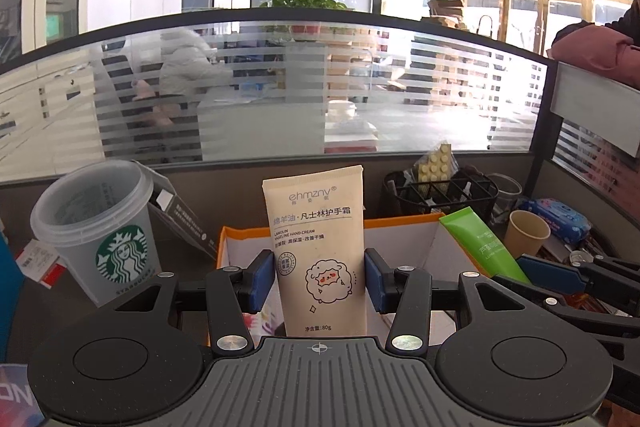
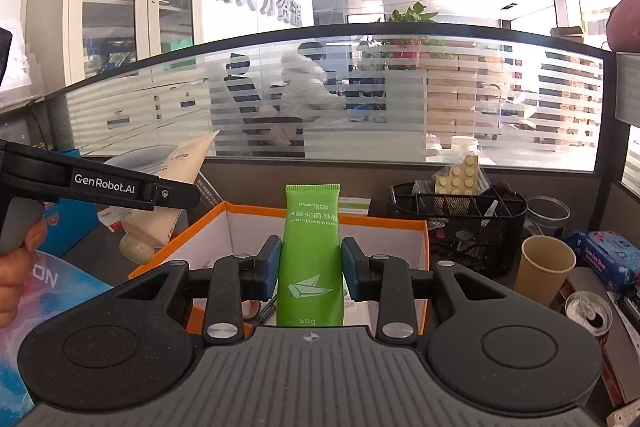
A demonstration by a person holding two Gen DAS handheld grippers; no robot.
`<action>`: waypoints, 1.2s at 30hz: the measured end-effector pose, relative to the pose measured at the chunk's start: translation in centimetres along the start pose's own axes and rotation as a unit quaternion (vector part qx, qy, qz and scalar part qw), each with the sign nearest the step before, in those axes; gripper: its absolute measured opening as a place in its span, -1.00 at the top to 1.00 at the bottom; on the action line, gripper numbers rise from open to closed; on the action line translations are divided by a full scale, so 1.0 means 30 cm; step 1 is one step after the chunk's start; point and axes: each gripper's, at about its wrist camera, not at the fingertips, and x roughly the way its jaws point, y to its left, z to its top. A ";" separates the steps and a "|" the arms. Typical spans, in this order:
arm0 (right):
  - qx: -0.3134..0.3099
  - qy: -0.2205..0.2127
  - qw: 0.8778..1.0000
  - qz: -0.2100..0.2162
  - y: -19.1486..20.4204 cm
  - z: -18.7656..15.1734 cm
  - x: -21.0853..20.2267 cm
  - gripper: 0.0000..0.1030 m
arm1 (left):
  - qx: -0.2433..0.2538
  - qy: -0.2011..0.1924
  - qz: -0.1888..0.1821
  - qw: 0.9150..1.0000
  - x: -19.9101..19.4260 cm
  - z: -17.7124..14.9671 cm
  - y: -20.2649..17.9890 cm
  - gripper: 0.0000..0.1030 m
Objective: Organize rigid objects
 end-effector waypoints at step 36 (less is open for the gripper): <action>0.018 0.120 0.992 0.016 -0.070 -0.004 0.423 0.42 | -0.007 0.114 0.000 0.993 0.410 -0.042 0.030 0.11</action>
